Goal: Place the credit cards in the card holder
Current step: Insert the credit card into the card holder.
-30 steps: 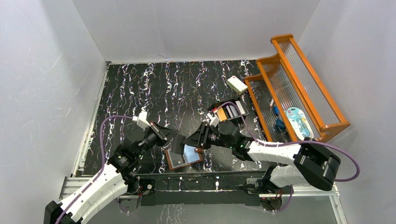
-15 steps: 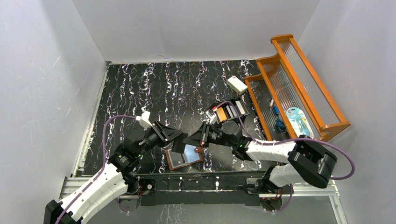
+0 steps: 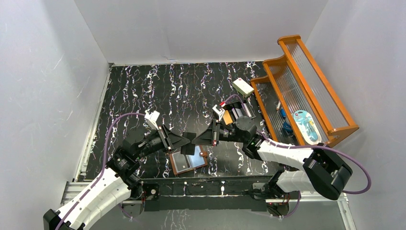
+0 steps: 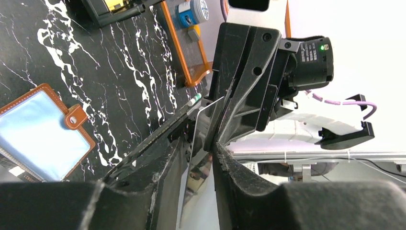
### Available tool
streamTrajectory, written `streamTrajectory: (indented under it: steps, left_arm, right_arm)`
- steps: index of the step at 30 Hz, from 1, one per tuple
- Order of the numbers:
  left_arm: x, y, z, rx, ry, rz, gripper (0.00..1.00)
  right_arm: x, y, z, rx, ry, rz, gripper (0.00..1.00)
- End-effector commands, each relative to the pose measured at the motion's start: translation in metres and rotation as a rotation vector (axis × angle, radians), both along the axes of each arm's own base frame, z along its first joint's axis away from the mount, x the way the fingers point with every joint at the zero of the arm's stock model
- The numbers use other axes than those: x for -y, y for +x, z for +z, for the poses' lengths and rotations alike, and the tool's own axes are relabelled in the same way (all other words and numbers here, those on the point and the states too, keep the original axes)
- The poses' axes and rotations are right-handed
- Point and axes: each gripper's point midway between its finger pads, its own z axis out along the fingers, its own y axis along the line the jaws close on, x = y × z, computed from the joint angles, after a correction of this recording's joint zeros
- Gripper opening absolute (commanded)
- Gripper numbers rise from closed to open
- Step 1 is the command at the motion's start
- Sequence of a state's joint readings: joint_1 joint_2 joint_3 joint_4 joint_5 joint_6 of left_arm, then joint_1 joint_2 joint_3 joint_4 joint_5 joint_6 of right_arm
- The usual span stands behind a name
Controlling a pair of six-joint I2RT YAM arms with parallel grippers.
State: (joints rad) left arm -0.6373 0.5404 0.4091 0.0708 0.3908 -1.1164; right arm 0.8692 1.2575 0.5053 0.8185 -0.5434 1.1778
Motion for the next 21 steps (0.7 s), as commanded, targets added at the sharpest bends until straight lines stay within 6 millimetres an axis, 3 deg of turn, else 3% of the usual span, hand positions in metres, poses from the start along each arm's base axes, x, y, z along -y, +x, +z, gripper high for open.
streamTrajectory:
  steps: [1,10,16,18,20,21]
  left_arm:
    - [0.005,-0.011,0.02,0.051,-0.03,-0.077,0.27]
    - [0.004,-0.013,0.021,0.058,-0.036,-0.08,0.18]
    - [0.002,-0.013,0.022,0.065,-0.035,-0.071,0.0]
    - [0.001,-0.012,0.02,0.059,-0.028,-0.061,0.0]
    - [-0.003,-0.009,0.008,0.022,0.015,-0.028,0.0]
    - [-0.005,-0.007,0.004,0.016,0.032,-0.011,0.0]
  right_arm:
    - [0.003,-0.007,0.029,0.087,0.068,0.061,0.0]
    - [0.011,-0.004,0.025,0.09,0.05,0.055,0.0]
    - [0.014,-0.003,0.019,0.077,0.038,0.048,0.0]
    - [0.016,-0.001,0.015,0.072,0.025,0.036,0.0]
    - [0.017,0.003,0.01,0.063,-0.01,0.01,0.14]
    - [0.018,0.007,0.007,0.063,-0.035,-0.013,0.28]
